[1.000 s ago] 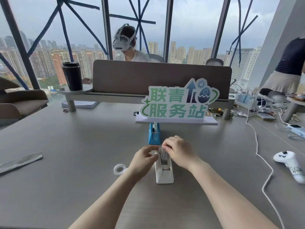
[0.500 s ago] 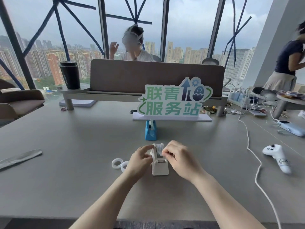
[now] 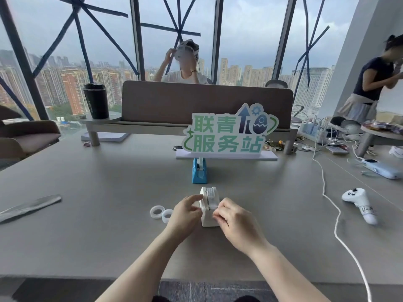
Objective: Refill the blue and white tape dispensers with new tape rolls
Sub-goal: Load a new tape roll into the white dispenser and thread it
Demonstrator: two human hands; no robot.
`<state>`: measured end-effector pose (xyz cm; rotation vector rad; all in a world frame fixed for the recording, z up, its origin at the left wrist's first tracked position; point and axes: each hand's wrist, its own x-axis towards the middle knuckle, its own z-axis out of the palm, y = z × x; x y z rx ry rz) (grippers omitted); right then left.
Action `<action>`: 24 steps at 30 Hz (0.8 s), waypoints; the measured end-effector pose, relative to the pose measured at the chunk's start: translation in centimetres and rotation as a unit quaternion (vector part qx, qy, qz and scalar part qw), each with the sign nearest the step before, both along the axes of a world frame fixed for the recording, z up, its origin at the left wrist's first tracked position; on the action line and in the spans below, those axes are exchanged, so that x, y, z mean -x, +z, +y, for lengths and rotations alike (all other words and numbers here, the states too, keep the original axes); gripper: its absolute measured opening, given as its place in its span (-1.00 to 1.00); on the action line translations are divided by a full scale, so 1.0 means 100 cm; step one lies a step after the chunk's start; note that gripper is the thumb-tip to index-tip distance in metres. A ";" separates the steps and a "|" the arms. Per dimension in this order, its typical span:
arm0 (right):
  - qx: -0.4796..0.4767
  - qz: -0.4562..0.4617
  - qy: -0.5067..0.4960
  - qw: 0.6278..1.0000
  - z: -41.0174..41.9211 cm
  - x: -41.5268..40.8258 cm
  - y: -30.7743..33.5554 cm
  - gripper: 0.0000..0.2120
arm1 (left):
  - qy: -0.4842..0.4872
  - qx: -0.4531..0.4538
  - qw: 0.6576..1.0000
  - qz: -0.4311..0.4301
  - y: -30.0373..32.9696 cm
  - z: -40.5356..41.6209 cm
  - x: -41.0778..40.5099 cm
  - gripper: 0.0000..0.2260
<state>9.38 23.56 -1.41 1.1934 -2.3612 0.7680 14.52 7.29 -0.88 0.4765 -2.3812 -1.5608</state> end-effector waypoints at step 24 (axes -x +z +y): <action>0.032 -0.139 -0.091 0.985 0.008 0.018 -0.014 -0.75 | 0.023 0.037 0.999 -0.008 -0.001 0.007 -0.007 -0.73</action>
